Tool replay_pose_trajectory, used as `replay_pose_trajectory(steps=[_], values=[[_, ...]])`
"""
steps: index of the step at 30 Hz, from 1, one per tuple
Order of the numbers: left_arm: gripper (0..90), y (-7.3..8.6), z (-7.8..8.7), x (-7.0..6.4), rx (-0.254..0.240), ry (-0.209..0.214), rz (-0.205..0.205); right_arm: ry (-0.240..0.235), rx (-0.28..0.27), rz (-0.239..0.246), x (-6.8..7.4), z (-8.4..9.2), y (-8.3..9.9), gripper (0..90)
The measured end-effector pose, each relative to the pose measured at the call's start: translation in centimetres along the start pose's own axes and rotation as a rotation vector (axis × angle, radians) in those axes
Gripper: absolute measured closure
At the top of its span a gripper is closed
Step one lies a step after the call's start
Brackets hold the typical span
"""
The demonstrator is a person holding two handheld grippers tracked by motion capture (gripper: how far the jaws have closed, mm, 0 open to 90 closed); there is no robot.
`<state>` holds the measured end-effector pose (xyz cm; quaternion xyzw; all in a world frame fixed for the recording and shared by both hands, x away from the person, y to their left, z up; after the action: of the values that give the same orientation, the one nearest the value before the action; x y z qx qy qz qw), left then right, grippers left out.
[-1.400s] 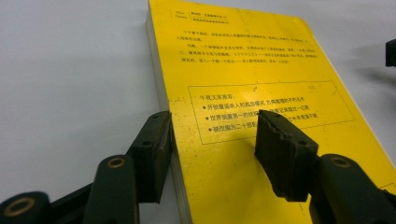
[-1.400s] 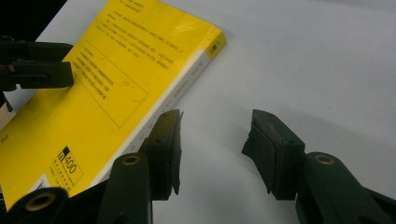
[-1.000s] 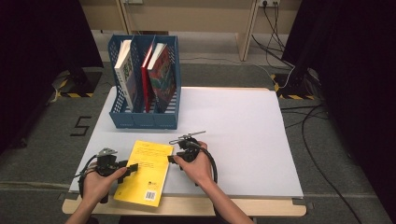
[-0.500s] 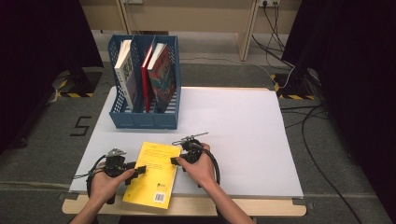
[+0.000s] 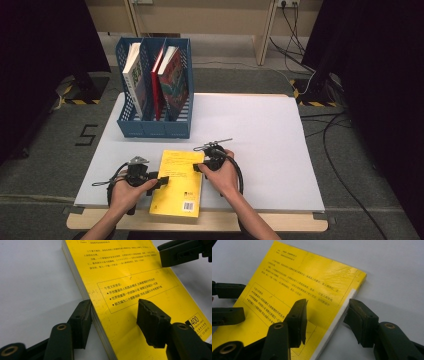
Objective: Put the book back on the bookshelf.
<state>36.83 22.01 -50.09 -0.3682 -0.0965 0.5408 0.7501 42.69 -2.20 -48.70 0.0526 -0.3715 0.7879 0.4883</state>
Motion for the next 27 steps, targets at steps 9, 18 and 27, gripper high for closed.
replay_pose_trajectory(steps=[9, 18, 27], values=[[44.2, -0.3, -0.7, -0.8, -0.011, 0.02, -0.024, 0.003, -0.029, -0.049, -2.1, 1.4, -1.8, 51.3], [43.9, -0.4, -0.8, -0.9, -0.008, 0.021, -0.037, 0.015, -0.009, -0.078, -3.7, 0.8, -3.5, 49.8], [42.9, -0.2, -0.9, -0.9, -0.023, 0.028, -0.039, 0.007, 0.026, -0.094, -4.0, -0.2, -3.5, 48.8]])
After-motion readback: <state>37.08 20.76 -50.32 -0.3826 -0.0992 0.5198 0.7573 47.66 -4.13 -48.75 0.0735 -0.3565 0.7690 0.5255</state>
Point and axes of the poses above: each handheld gripper's, and its own axes: z roughly backward along the jaws, y roughly out of its underside, x roughly to its left, the point moved 2 cm from there along -z, roughly forward along the jaws, and after that the axes turned 7 degrees about -y, right-handed, at the moved point
